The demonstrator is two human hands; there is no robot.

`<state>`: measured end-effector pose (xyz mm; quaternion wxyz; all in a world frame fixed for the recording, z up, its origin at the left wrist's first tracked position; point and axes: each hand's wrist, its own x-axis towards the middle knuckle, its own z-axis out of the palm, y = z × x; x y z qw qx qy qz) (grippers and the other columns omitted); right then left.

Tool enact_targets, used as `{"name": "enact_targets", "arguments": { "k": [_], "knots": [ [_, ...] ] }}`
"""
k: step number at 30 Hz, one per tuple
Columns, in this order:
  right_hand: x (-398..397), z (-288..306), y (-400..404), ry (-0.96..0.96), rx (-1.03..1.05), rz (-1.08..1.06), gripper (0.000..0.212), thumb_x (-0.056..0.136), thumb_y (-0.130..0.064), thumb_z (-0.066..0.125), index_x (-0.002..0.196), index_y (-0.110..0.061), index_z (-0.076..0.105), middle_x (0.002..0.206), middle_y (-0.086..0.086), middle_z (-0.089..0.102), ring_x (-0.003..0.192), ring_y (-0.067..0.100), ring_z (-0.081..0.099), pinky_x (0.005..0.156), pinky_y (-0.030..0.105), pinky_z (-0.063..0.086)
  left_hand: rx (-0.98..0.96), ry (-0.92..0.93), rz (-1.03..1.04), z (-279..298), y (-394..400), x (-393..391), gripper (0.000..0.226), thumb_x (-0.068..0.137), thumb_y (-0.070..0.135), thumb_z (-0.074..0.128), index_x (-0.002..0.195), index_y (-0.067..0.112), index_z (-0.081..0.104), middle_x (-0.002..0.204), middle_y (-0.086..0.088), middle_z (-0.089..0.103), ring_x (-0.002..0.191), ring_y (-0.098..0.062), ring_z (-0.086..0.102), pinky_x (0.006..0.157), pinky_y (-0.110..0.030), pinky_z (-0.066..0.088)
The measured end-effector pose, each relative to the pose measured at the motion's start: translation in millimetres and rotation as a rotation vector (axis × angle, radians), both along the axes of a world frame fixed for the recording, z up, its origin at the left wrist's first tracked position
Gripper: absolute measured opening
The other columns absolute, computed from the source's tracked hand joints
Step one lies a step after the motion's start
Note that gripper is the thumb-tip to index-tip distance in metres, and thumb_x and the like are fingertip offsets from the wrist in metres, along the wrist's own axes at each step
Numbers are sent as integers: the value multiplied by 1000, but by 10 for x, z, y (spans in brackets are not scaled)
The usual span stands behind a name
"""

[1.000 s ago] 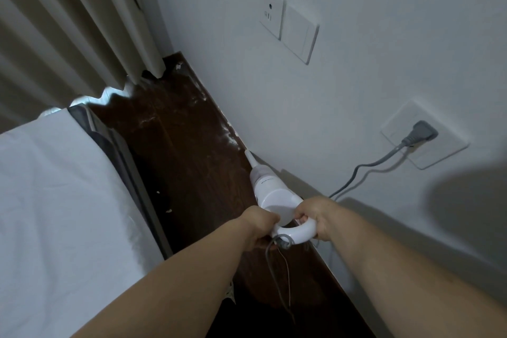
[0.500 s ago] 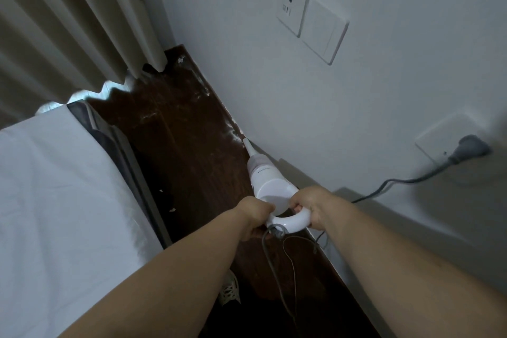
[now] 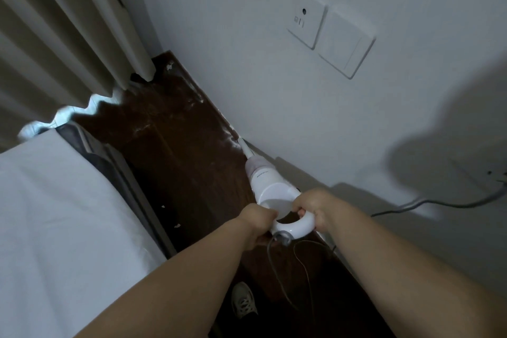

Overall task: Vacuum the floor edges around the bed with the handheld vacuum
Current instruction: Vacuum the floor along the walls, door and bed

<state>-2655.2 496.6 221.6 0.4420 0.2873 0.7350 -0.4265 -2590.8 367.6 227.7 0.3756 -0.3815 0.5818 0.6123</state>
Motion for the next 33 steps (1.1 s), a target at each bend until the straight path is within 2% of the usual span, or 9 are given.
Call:
{"name": "enact_targets", "arguments": {
  "k": [4, 9, 16, 19, 21, 23, 26, 30, 33],
  "knots": [
    [4, 43, -59, -8, 0, -13, 13, 85, 8, 53, 80, -3, 55, 71, 10, 51, 57, 17, 47, 51, 29, 42, 33, -7, -11, 48, -71, -13, 37, 100, 15, 44, 134, -1, 38, 102, -17, 58, 79, -24, 63, 69, -35, 56],
    [47, 24, -70, -21, 6, -32, 13, 83, 9, 53, 86, -3, 56, 72, 11, 51, 57, 17, 47, 50, 29, 42, 35, 9, -12, 59, -86, 32, 38, 100, 15, 45, 134, -1, 38, 118, -21, 58, 88, -27, 64, 74, -38, 56],
    [71, 66, 109, -7, -24, -60, 14, 82, 13, 51, 83, 0, 57, 71, 13, 52, 58, 18, 49, 50, 28, 42, 15, 10, 3, 133, 102, 81, 42, 99, 17, 48, 136, -2, 39, 121, -23, 57, 94, -30, 65, 61, -33, 58],
    [19, 66, 143, 4, -27, -51, 15, 82, 13, 49, 79, -1, 55, 68, 12, 50, 54, 18, 47, 43, 28, 41, 1, 16, 24, 152, 141, 34, 40, 99, 16, 48, 133, -2, 42, 121, -23, 58, 103, -33, 64, 79, -40, 57],
    [3, 54, 164, 0, -31, -51, 16, 82, 12, 49, 79, -2, 55, 70, 12, 51, 54, 17, 47, 37, 22, 40, -12, 13, 29, 159, 166, 10, 38, 99, 15, 48, 132, -2, 43, 120, -23, 59, 102, -33, 64, 82, -43, 57],
    [-21, 12, 181, -5, -60, -66, 15, 83, 11, 50, 80, -3, 55, 72, 11, 51, 55, 16, 47, 41, 26, 41, -26, 14, 24, 132, 190, -18, 38, 98, 16, 49, 131, -3, 44, 119, -23, 59, 96, -31, 65, 79, -41, 56],
    [-62, -61, 133, 1, -54, -55, 14, 83, 10, 52, 79, -3, 55, 69, 11, 50, 56, 18, 47, 51, 30, 41, -41, 13, 22, 58, 157, -67, 39, 98, 16, 49, 131, -4, 44, 118, -24, 60, 100, -33, 65, 78, -41, 56],
    [-164, -93, -55, -31, -42, -66, 12, 86, 8, 53, 85, -3, 58, 66, 9, 50, 55, 16, 46, 50, 27, 41, -28, -6, 13, 32, -32, -194, 39, 99, 16, 48, 132, -3, 42, 122, -24, 56, 89, -29, 62, 53, -30, 55],
    [-309, -68, -210, -25, -33, -61, 16, 86, 8, 52, 76, -4, 55, 62, 9, 47, 52, 15, 44, 47, 26, 39, -14, -3, 12, 33, -205, -339, 40, 99, 16, 48, 134, -3, 41, 123, -24, 56, 96, -32, 62, 56, -32, 55]
  ]
}}
